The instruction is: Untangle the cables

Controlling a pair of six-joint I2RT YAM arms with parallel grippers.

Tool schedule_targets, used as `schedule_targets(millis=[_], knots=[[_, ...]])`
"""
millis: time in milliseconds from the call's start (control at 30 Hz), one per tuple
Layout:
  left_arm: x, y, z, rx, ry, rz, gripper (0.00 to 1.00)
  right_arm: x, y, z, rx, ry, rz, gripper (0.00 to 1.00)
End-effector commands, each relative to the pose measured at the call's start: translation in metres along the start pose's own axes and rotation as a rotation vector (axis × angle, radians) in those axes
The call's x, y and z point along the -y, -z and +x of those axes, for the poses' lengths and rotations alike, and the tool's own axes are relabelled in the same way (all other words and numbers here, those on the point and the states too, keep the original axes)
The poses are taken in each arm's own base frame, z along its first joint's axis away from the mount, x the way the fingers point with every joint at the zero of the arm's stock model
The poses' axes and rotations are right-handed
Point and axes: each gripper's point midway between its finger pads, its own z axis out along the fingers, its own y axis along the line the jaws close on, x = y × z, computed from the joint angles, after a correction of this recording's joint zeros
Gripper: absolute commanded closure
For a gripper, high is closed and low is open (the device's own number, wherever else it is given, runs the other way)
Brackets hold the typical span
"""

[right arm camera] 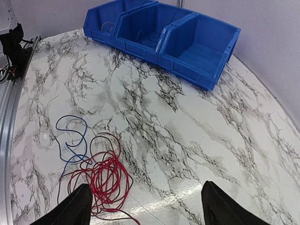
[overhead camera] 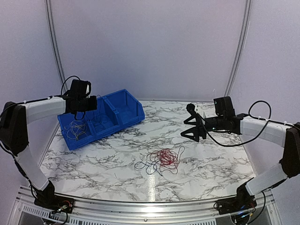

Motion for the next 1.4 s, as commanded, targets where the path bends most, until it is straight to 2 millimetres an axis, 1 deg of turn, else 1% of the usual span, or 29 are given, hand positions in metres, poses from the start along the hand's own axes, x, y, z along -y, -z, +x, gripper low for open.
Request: schedule_targets(millis=[0, 167, 267, 333, 400, 467, 567, 633, 733, 767, 800, 867, 933, 967, 1000, 1033, 1067, 1100, 1133, 1200, 1267, 1367], knots=[[0.02, -0.016, 0.015, -0.073, 0.021, 0.097, 1.0, 0.001, 0.001, -0.011, 0.007, 0.023, -0.019, 0.2], [0.016, -0.033, 0.037, -0.158, 0.026, 0.085, 1.0, -0.001, 0.003, -0.013, 0.013, 0.035, -0.023, 0.21], [0.02, -0.038, 0.043, -0.193, 0.026, 0.103, 1.0, -0.001, 0.004, -0.014, 0.014, 0.041, -0.021, 0.21], [0.021, -0.038, 0.044, -0.2, 0.026, 0.113, 0.95, -0.001, 0.003, -0.013, 0.012, 0.041, -0.02, 0.21], [0.022, -0.037, 0.044, -0.206, 0.022, 0.117, 0.88, -0.002, 0.003, -0.012, 0.01, 0.043, -0.021, 0.21], [0.019, -0.034, 0.04, -0.207, 0.019, 0.098, 0.78, -0.001, 0.003, -0.012, 0.008, 0.045, -0.02, 0.21], [0.009, -0.023, 0.026, -0.17, 0.003, 0.047, 0.66, -0.001, 0.003, -0.011, 0.003, 0.045, -0.018, 0.21], [0.005, -0.015, 0.019, -0.147, -0.017, 0.031, 0.62, -0.002, 0.003, -0.01, 0.003, 0.046, -0.02, 0.21], [0.007, 0.006, 0.003, -0.103, -0.043, 0.046, 0.6, -0.003, 0.002, -0.012, 0.004, 0.055, -0.022, 0.21], [0.016, 0.018, -0.005, -0.075, -0.076, 0.089, 0.59, -0.004, 0.003, -0.013, 0.003, 0.057, -0.023, 0.21], [0.03, 0.031, -0.011, -0.043, -0.123, 0.134, 0.58, -0.004, 0.003, -0.013, 0.004, 0.062, -0.022, 0.21], [0.066, 0.065, -0.021, 0.044, -0.235, 0.224, 0.56, -0.006, 0.004, -0.013, 0.005, 0.07, -0.022, 0.21], [0.107, 0.098, -0.016, 0.103, -0.302, 0.321, 0.53, -0.008, 0.005, -0.016, 0.009, 0.084, -0.023, 0.21], [0.127, 0.114, -0.008, 0.124, -0.318, 0.378, 0.49, -0.008, 0.005, -0.016, 0.007, 0.091, -0.023, 0.21], [0.146, 0.134, -0.002, 0.161, -0.317, 0.443, 0.31, -0.011, 0.004, -0.017, 0.005, 0.1, -0.025, 0.21], [0.161, 0.149, 0.007, 0.177, -0.303, 0.498, 0.05, -0.012, 0.003, -0.017, 0.002, 0.106, -0.026, 0.22], [0.176, 0.163, 0.013, 0.207, -0.264, 0.547, 0.02, -0.014, 0.002, -0.017, 0.001, 0.112, -0.028, 0.22], [0.176, 0.167, 0.019, 0.214, -0.2, 0.556, 0.01, -0.015, 0.001, -0.016, -0.002, 0.116, -0.033, 0.22], [0.174, 0.167, 0.024, 0.207, -0.137, 0.557, 0.01, -0.018, -0.001, -0.016, -0.004, 0.119, -0.04, 0.22], [0.173, 0.164, 0.043, 0.162, -0.045, 0.581, 0.01, -0.024, -0.006, -0.016, -0.016, 0.137, -0.055, 0.21], [0.179, 0.167, 0.069, 0.147, -0.064, 0.616, 0.01, -0.032, -0.013, -0.015, -0.033, 0.163, -0.07, 0.22], [0.174, 0.163, 0.098, 0.162, -0.096, 0.577, 0.01, -0.045, -0.022, -0.013, -0.054, 0.192, -0.096, 0.22]])
